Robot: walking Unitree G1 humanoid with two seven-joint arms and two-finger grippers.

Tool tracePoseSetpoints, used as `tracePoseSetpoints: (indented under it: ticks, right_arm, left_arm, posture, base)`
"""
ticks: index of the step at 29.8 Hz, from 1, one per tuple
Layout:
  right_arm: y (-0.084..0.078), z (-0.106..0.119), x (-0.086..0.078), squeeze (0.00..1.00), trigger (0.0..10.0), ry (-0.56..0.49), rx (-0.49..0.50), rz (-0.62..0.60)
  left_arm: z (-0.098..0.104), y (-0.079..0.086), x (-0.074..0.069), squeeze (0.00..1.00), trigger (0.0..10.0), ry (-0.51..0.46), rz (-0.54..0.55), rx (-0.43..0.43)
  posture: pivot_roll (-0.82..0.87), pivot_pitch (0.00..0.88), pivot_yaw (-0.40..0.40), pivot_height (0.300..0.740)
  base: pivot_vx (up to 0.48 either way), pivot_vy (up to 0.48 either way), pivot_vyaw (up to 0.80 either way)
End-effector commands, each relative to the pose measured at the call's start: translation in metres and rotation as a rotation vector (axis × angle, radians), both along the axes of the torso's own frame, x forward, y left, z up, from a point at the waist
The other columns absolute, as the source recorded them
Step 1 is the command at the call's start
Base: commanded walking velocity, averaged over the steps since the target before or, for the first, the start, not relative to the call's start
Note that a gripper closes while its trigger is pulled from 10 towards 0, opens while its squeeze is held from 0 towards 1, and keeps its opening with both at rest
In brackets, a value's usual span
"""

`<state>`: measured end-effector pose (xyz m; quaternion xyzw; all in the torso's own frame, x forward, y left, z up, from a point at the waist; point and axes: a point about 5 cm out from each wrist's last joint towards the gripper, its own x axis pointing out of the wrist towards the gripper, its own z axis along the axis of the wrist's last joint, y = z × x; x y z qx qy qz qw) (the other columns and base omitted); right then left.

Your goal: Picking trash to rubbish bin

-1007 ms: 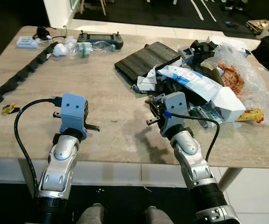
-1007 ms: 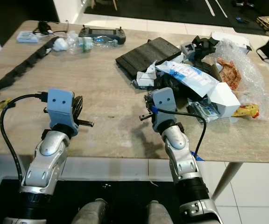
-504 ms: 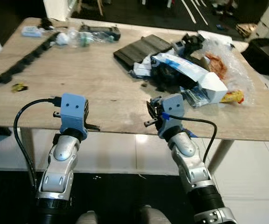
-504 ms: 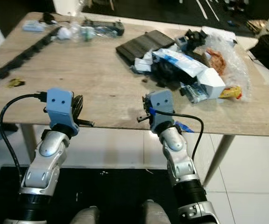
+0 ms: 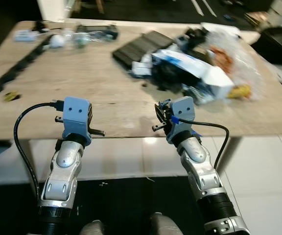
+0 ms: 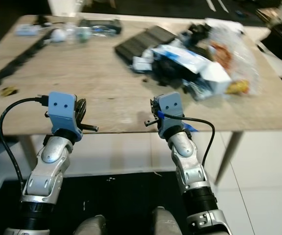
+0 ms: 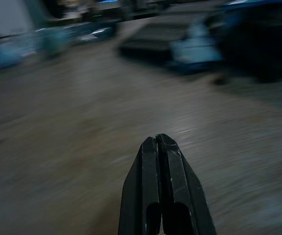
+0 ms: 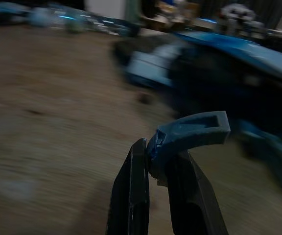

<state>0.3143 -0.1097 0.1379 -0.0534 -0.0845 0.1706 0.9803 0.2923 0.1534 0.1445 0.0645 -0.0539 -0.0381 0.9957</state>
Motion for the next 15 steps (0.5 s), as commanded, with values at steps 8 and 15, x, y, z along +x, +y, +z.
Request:
tracePoseSetpoints:
  ticks: [8, 15]
  right_arm:
    - [-0.0029, -0.0041, -0.0013, 0.0, 10.0, 0.017, 0.0, -0.014]
    - [-0.0039, -0.0047, -0.0017, 0.0, 10.0, 0.02, -0.002, -0.017]
  left_arm:
    - [-0.0028, -0.0028, 0.0004, 0.0, 10.0, 0.013, -0.017, 0.012]
    - [-0.0036, -0.0033, 0.0001, 0.0, 10.0, 0.02, -0.017, 0.007]
  posture:
    - [0.05, 0.065, -0.055, 0.74]
    - [0.05, 0.073, -0.056, 0.74]
  base:
    - [0.0, 0.0, -0.8]
    - [0.0, 0.0, -0.8]
